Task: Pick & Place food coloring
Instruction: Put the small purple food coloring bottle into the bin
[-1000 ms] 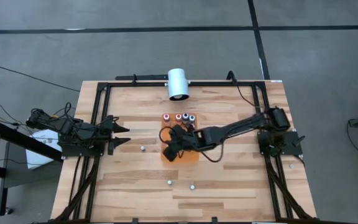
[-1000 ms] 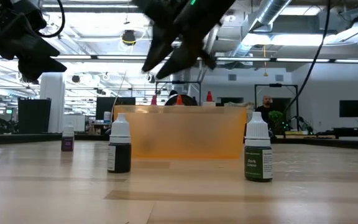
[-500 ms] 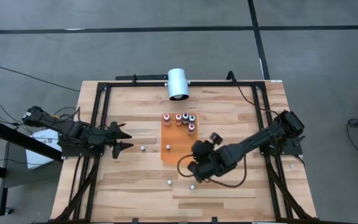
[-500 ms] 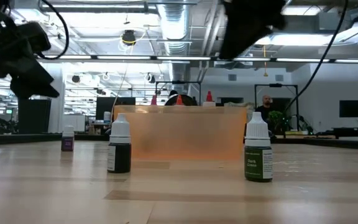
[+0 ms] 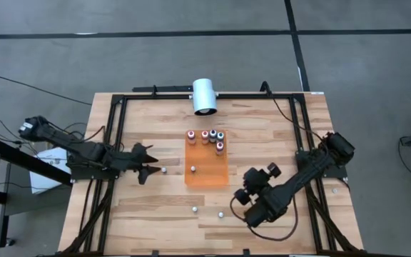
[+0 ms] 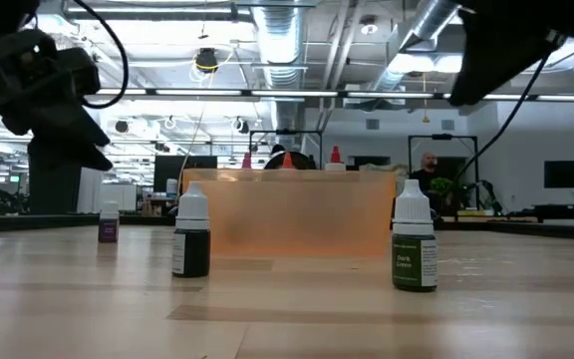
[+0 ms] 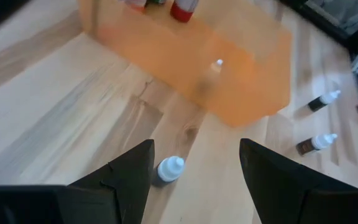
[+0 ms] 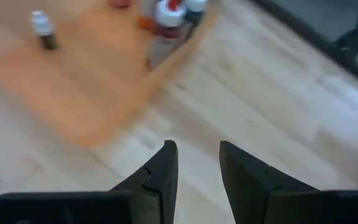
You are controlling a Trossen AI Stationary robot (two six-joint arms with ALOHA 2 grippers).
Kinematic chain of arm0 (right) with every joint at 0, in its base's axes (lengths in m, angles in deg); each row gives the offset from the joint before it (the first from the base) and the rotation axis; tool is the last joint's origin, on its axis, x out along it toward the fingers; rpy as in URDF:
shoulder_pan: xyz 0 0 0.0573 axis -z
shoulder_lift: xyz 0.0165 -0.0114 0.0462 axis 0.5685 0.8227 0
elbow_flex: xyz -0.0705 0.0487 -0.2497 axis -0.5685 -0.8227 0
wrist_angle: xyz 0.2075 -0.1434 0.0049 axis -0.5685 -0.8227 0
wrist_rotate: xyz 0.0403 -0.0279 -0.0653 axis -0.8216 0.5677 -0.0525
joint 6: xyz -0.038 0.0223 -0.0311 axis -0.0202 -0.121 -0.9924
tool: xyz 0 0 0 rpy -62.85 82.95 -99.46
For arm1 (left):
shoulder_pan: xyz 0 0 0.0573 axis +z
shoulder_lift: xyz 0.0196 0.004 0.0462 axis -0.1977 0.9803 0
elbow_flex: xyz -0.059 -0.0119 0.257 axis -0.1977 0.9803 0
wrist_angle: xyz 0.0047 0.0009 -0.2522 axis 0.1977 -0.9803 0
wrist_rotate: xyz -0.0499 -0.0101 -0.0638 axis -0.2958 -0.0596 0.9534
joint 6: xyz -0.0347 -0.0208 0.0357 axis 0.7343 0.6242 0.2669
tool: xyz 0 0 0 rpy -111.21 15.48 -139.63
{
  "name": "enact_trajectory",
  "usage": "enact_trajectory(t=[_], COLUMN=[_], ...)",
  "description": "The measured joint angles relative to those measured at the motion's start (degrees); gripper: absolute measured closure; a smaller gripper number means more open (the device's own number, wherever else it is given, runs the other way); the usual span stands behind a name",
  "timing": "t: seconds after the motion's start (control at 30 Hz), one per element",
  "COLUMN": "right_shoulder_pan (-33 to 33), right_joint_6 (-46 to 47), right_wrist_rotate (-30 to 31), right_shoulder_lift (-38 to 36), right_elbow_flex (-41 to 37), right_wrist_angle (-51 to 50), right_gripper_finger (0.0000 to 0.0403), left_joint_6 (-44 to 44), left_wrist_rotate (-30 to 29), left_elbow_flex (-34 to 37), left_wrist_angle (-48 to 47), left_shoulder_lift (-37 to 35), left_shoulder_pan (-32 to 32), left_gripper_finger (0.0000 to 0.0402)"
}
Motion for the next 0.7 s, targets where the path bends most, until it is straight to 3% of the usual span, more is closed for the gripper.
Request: enact_trajectory(t=[0.23, 0.47, 0.7], right_shoulder_pan=[-1.2, 1.4, 5.4], right_joint_6=[4.0, -6.9, -20.7], right_wrist_rotate=[5.0, 13.5, 15.1], right_shoulder_lift=[-4.4, -15.1, -26.9], right_elbow_flex=[-1.3, -1.2, -4.1], right_wrist_angle=[-9.1, -9.8, -5.8], right_gripper_finger=[0.0294, 0.0294, 0.0299], left_joint_6=[0.0, 0.6, 1.5], left_wrist_rotate=[-1.1, -2.0, -1.8], left_elbow_flex=[-6.3, -9.6, -10.0], left_wrist_angle=[0.1, 0.2, 0.4], left_shoulder_lift=[11.8, 17.9, 17.9], left_shoulder_pan=[0.0, 0.6, 1.8], left_gripper_finger=[0.0173, 0.0173, 0.0173])
